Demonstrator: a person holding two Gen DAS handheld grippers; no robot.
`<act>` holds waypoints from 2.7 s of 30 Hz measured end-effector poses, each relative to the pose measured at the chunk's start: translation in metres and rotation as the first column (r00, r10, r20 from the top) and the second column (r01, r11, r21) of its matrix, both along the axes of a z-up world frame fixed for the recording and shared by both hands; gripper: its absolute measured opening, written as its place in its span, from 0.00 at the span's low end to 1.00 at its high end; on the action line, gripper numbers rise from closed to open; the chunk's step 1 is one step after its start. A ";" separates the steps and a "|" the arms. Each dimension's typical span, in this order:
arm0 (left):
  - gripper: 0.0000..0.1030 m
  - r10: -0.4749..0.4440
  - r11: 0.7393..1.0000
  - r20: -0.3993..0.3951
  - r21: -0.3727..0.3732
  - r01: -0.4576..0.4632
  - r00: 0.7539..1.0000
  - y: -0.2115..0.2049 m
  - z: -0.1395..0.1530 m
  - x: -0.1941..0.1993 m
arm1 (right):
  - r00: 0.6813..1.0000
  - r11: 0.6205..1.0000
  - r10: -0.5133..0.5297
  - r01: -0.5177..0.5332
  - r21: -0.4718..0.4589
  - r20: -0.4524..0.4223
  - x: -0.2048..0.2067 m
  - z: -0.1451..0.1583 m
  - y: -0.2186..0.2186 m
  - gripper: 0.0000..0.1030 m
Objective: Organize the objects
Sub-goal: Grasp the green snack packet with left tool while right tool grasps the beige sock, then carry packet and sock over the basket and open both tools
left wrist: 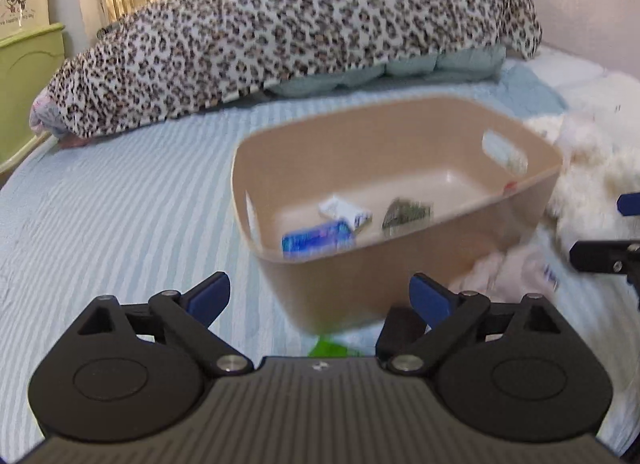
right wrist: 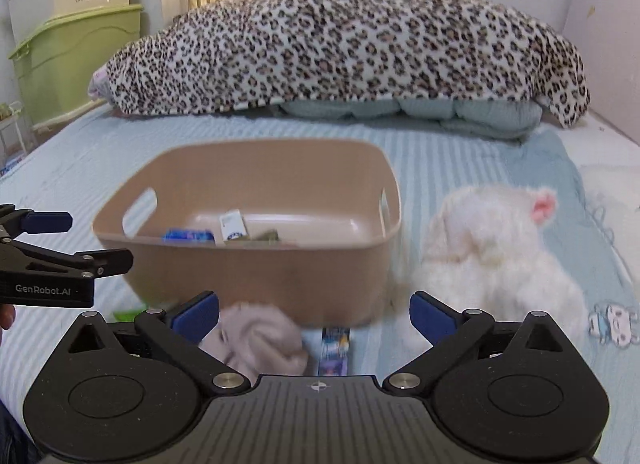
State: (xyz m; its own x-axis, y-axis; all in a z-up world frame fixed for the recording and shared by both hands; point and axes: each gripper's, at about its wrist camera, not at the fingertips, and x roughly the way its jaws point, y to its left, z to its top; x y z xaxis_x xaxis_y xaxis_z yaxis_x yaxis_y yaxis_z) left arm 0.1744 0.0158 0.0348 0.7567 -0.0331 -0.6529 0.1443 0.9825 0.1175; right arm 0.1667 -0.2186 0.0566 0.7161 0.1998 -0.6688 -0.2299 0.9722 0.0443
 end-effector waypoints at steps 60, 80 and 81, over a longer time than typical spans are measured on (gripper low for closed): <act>0.28 -0.034 0.990 -0.008 -0.140 0.032 0.999 0.024 -0.036 -0.026 | 0.994 0.991 0.114 -0.113 0.075 -0.009 -0.017 -0.020 0.018 0.24; 0.28 -0.012 0.994 0.218 -0.100 0.035 0.976 -0.015 0.044 0.029 | 0.950 0.974 -0.065 -0.006 0.228 0.304 0.014 0.047 0.013 0.24; 0.28 -0.009 0.996 0.214 -0.088 0.029 0.977 -0.019 0.042 0.037 | 0.947 0.973 -0.089 0.016 0.232 0.308 0.023 0.044 0.016 0.24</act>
